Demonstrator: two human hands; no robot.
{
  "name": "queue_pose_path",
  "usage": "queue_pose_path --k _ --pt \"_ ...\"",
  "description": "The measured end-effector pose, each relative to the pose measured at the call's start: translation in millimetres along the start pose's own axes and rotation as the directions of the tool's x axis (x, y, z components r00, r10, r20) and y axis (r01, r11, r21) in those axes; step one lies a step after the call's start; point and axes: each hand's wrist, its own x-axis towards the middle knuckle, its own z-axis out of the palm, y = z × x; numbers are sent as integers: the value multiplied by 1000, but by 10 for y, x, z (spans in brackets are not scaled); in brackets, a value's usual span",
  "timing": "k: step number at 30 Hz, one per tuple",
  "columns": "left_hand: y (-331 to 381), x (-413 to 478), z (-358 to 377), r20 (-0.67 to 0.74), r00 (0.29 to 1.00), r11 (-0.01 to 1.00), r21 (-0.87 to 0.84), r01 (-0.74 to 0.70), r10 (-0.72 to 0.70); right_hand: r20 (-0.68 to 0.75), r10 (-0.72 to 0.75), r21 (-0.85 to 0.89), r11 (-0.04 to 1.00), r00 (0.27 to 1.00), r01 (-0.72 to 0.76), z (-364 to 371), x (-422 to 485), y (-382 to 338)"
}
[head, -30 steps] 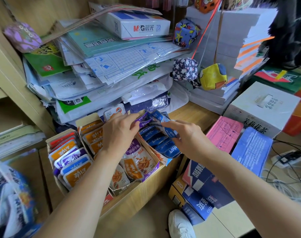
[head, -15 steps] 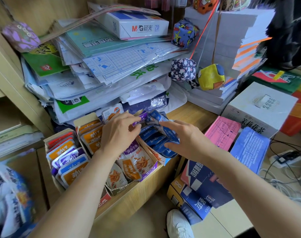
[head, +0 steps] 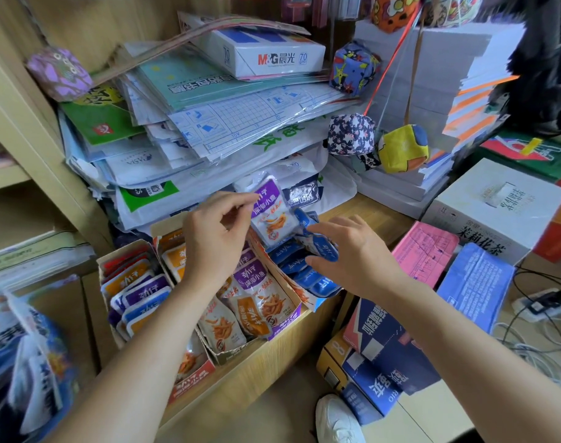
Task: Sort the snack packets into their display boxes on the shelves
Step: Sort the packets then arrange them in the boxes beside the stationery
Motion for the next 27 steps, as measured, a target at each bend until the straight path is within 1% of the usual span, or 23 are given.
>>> queue_pose_path --k 2,3,4,5,7,9,10,11,12,13,14,15,16,17,18,20,21,22,23,25,26,27 --pt "76 3 -127 -44 992 984 -141 111 -119 -96 25 57 998 995 -19 -14 34 -63" --pt "100 0 -192 -50 983 964 -211 163 -177 -141 53 132 991 989 -35 -29 53 -107" --pt "110 -4 -258 -44 974 940 -276 202 -222 -167 86 252 967 982 -42 -61 71 -174" --pt "117 -18 -316 -24 967 912 -338 232 -255 -161 116 403 914 980 -42 -88 91 -236" --pt "133 -61 -398 23 951 844 -455 284 -307 -85 124 655 755 989 -38 -163 115 -372" --pt "139 -102 -440 65 930 766 -549 335 -361 -12 63 782 622 998 -30 -203 129 -478" --pt "134 -116 -456 97 919 733 -574 366 -383 3 50 809 588 999 -31 -211 130 -530" --pt "122 -129 -467 138 911 723 -567 395 -390 -3 64 811 584 998 -35 -209 131 -573" --pt "89 -145 -481 182 907 752 -510 418 -380 -30 98 786 617 995 -38 -196 130 -603" --pt "38 -165 -498 223 906 820 -388 421 -360 -66 136 732 680 989 -44 -169 134 -611" --pt "-20 -191 -521 266 901 891 -212 401 -342 -96 167 667 742 981 -61 -143 133 -617" --pt "-82 -225 -553 308 892 936 -18 352 -330 -114 194 605 791 974 -87 -97 136 -605" --pt "-135 -255 -594 362 874 945 152 288 -324 -127 210 556 824 969 -106 -61 127 -608" --pt "-173 -281 -636 434 837 934 274 228 -332 -142 218 515 850 966 -116 -13 115 -616" --pt "-196 -303 -683 521 781 920 352 171 -345 -162 214 474 873 963 -115 36 96 -635" --pt "-256 -349 -773 687 642 901 433 15 -341 -188 157 389 918 970 -73 167 47 -677" --pt "-278 -370 -817 744 584 898 436 -56 -325 -160 113 349 936 981 -50 248 28 -694" --pt "-294 -390 -862 778 547 903 420 -87 -309 -94 63 293 955 994 -33 337 19 -695" --pt "-300 -412 -905 794 532 916 392 -81 -293 -12 8 221 975 1000 -5 422 14 -683" --pt "-297 -448 -965 793 553 943 331 -35 -258 143 -91 107 991 986 76 539 -1 -663" --pt "-287 -466 -981 780 576 950 311 -20 -243 185 -125 72 991 975 114 564 -7 -656" --pt "-288 -483 -990 764 601 955 296 -5 -233 189 -151 57 988 970 142 568 -5 -659"
